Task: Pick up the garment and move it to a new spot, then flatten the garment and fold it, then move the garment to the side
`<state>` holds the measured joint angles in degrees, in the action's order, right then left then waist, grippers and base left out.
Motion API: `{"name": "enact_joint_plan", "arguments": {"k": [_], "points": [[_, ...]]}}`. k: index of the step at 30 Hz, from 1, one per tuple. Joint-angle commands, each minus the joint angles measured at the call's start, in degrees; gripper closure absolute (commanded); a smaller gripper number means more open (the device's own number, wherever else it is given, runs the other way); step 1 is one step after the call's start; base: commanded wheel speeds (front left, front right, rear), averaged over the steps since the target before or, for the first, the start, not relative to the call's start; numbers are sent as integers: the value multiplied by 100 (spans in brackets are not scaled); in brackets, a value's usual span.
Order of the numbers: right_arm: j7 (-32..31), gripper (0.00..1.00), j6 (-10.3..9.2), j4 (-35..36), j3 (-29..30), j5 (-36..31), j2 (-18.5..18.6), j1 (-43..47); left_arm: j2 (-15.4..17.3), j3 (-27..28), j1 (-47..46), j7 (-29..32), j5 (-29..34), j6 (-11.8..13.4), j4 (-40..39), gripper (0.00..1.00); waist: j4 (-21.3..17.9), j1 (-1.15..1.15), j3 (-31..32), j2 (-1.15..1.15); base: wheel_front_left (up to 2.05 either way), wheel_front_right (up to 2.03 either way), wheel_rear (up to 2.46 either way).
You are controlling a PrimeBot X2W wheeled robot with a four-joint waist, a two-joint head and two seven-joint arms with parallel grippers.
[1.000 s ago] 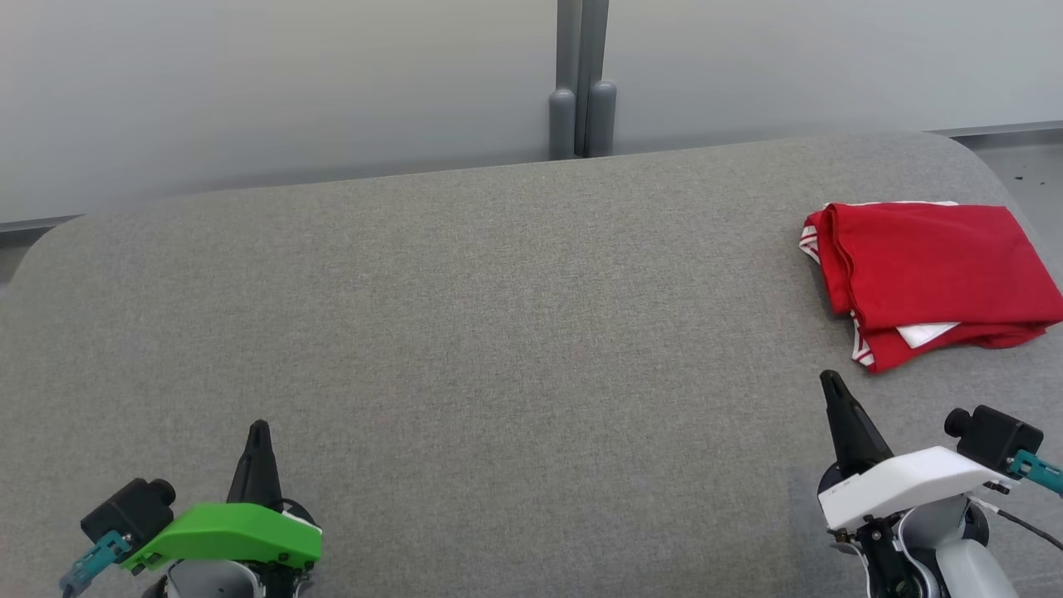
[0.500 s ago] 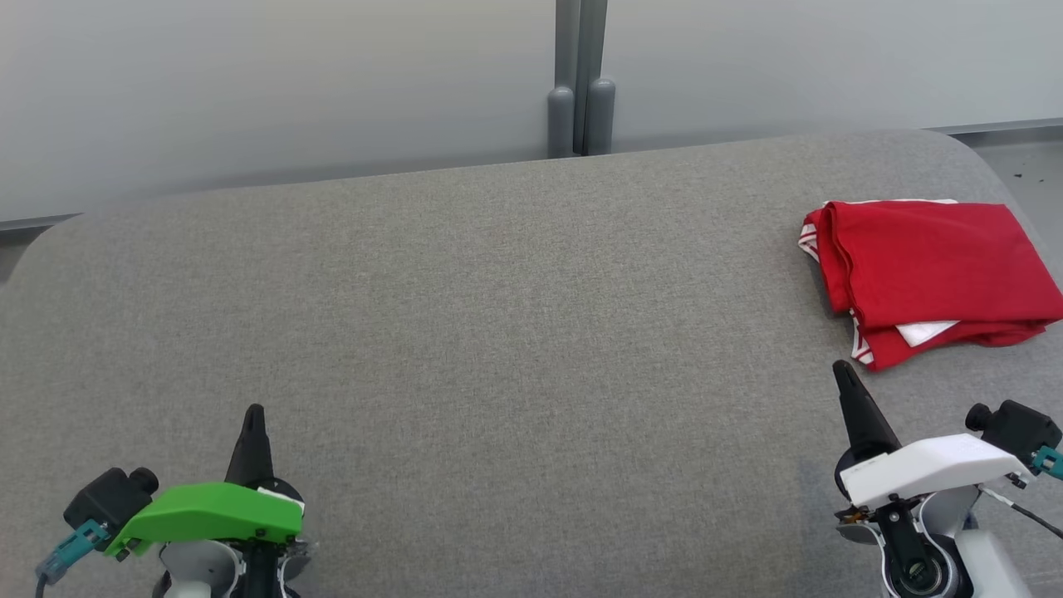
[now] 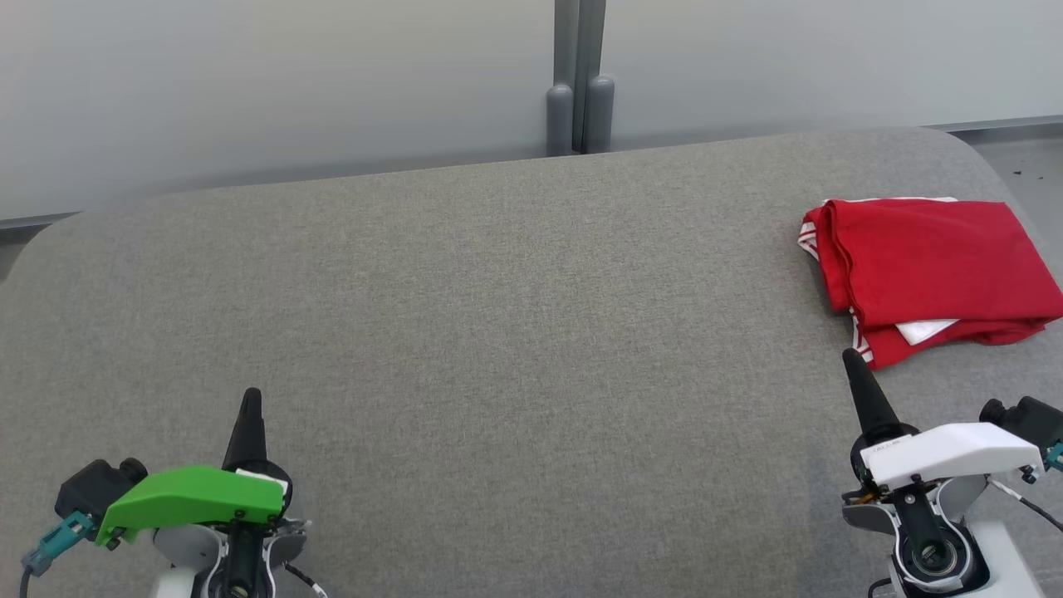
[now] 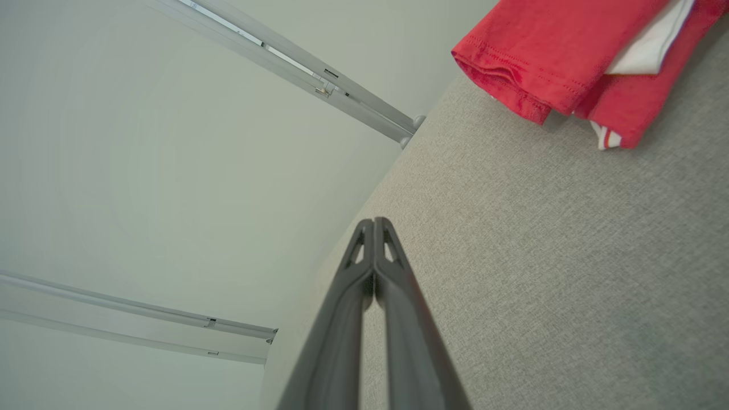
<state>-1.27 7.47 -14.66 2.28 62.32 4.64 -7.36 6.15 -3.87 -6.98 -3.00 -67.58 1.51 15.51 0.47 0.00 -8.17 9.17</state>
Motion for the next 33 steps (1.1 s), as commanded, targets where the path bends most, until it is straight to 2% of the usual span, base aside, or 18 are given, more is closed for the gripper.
{"name": "enact_joint_plan", "arguments": {"k": [1,33], "points": [[-29,100,3,5,33,166,53,-116,-16,63,-183,39,-111,-57,-10,100,-1,0,-1,0,0,0,0],[-213,100,4,-370,169,1999,174,-405,-195,468,-527,444,-1446,-406,234,100,-25,0,-44,0,0,0,0]]}}
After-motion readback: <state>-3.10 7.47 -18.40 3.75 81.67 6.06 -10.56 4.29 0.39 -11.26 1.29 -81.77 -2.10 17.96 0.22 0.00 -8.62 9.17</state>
